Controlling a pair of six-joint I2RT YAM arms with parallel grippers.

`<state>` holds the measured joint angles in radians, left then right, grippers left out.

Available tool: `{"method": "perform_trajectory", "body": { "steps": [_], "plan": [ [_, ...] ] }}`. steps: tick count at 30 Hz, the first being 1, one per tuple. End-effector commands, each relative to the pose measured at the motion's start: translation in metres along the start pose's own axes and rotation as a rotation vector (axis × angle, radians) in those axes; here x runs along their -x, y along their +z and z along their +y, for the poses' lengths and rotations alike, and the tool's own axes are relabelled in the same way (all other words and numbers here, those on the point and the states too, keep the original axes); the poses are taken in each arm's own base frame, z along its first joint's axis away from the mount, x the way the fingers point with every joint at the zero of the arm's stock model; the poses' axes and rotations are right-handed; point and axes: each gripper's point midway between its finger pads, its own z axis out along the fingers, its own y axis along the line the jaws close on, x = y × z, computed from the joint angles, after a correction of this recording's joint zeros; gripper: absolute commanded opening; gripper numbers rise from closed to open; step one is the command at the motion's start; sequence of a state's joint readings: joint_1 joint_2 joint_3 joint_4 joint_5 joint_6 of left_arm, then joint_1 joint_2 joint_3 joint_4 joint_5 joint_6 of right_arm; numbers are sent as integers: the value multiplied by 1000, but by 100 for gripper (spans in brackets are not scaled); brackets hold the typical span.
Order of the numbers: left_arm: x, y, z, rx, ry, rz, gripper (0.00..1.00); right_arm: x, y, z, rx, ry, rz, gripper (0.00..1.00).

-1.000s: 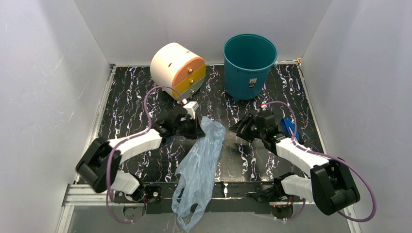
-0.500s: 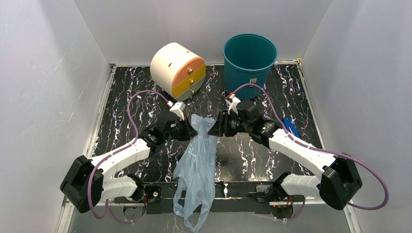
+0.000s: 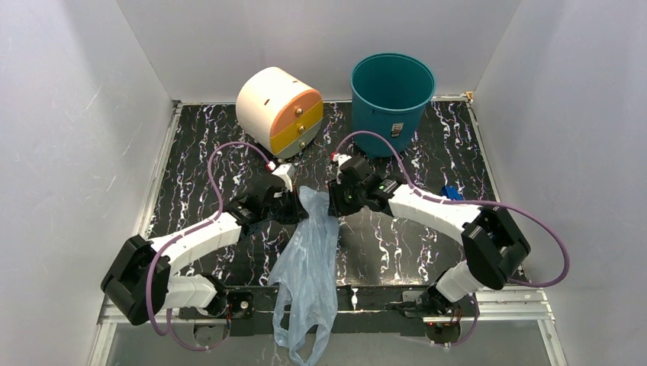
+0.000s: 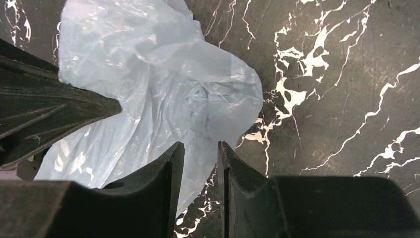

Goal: Put the trash bags into the trash bin
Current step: Unfold the trash bag at the center of the board.

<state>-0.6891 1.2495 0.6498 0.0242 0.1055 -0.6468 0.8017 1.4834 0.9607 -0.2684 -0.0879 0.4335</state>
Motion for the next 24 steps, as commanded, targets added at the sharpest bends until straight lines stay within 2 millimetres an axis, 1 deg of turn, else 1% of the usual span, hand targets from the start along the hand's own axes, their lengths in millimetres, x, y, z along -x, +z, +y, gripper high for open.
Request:
{"method": "perform_trajectory", "body": {
  "steps": [1,3,5,7,11,15,18,21,24],
  "plan": [
    [5,-1,-3,12,16,14,0,28,-7,11,-30,-98,-71,39],
    [3,0,-2,21,18,25,0,32,-10,13,-54,-107,-101,41],
    [4,0,-2,23,17,25,0,34,-11,21,-41,-133,-129,43],
    [4,1,-3,20,15,26,0,32,-7,25,-20,-154,-138,45],
    [5,0,-5,12,20,29,0,27,10,11,-90,-153,-86,45],
    [2,-1,-3,14,17,31,1,27,25,7,-113,-171,-60,46],
    [2,-2,-3,15,18,32,1,32,26,6,-127,-178,-69,46],
    [2,-3,-3,15,18,31,2,34,26,11,-94,-197,-88,49],
    [2,-3,-2,18,18,29,3,29,25,15,-68,-189,-69,50]
  ]
}}
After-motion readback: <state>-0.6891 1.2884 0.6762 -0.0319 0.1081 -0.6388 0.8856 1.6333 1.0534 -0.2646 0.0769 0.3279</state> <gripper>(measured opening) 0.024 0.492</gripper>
